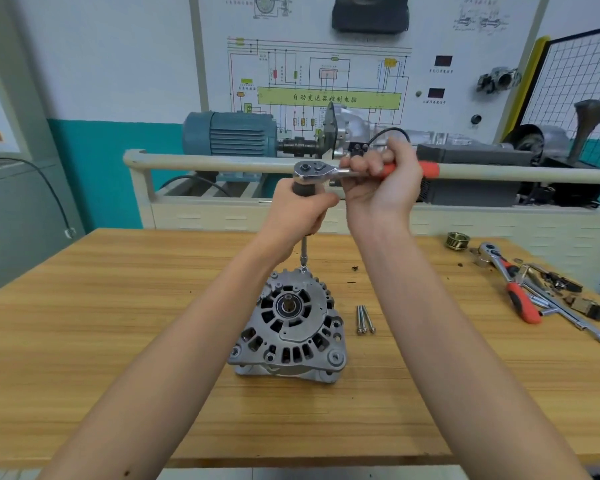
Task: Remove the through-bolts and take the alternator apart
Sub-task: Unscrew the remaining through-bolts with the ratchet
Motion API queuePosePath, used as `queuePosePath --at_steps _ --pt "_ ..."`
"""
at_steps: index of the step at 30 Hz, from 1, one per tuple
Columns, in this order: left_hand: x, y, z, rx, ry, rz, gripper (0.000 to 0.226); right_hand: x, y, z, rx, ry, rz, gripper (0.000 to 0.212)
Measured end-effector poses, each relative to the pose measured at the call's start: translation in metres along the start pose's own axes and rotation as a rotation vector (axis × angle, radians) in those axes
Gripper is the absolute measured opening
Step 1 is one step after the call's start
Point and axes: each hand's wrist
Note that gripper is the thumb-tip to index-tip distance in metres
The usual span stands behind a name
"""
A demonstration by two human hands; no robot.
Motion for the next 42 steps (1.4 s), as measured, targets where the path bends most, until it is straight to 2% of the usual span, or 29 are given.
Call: queuePosePath --at_steps 2,4,6,8,10,13,15,17,19,21,23,25,28,33,38,40,42 --pt "-0.001 0.006 0.001 0.168 -0.017 -0.076 0.043 0.007 -0.006 -0.022 -0.061 -0.205 -0.021 0.037" --pt "0.000 0.012 0.001 0.258 -0.001 -0.130 0.036 0.013 -0.010 -0.043 -0.178 -0.400 -0.119 0.034" --pt "0.000 0.014 -0.001 0.265 0.006 -0.141 0.031 0.016 -0.012 -0.053 -0.264 -0.495 -0.163 0.031" --pt "-0.001 0.010 0.000 0.219 -0.002 -0.093 0.030 0.013 -0.011 -0.049 -0.279 -0.490 -0.159 0.033" --pt "-0.001 0.004 0.000 0.144 -0.008 -0.026 0.036 0.006 -0.007 -0.035 -0.220 -0.381 -0.107 0.036" --pt "0.000 -0.006 -0.001 -0.019 0.041 -0.010 0.034 -0.002 0.001 -0.004 -0.112 -0.064 -0.071 0.038" --pt "0.000 -0.010 -0.002 -0.128 0.061 -0.024 0.034 -0.005 0.007 0.015 -0.103 0.119 -0.131 0.040" --pt "0.001 -0.010 -0.002 -0.205 0.043 0.006 0.035 -0.005 0.011 0.026 -0.119 0.238 -0.157 0.047" --pt "0.001 -0.009 -0.002 -0.206 0.017 0.029 0.035 -0.005 0.013 0.028 -0.096 0.259 -0.148 0.050" --pt "0.001 -0.006 -0.001 -0.126 -0.012 0.015 0.041 -0.002 0.011 0.018 -0.040 0.151 -0.122 0.042" --pt "-0.001 -0.001 0.000 0.028 -0.032 -0.021 0.045 0.003 0.003 -0.002 -0.022 -0.034 -0.080 0.038" --pt "-0.002 0.006 0.000 0.198 -0.034 -0.084 0.039 0.011 -0.005 -0.026 -0.098 -0.246 -0.089 0.036" --pt "-0.001 0.013 -0.004 0.311 -0.013 -0.181 0.033 0.018 -0.010 -0.052 -0.238 -0.444 -0.201 0.034" --pt "0.005 0.011 -0.006 0.362 0.018 -0.174 0.032 0.007 0.004 -0.050 -0.220 -0.371 -0.172 0.036" --pt "0.033 0.014 -0.009 0.314 0.088 -0.189 0.013 -0.006 0.017 -0.046 -0.349 -0.417 -0.137 0.032" --pt "0.035 0.014 -0.012 0.299 0.078 -0.189 0.016 -0.009 0.016 -0.043 -0.404 -0.411 -0.160 0.027" --pt "0.030 0.010 -0.013 0.303 0.042 -0.197 0.028 -0.011 0.006 -0.039 -0.498 -0.407 -0.230 0.013"
Point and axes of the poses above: each hand's wrist, its own z-axis towards the middle knuckle, its own y-axis out of the palm, x = y × z, and after that the axes turned 13 degrees about -y, right-handed
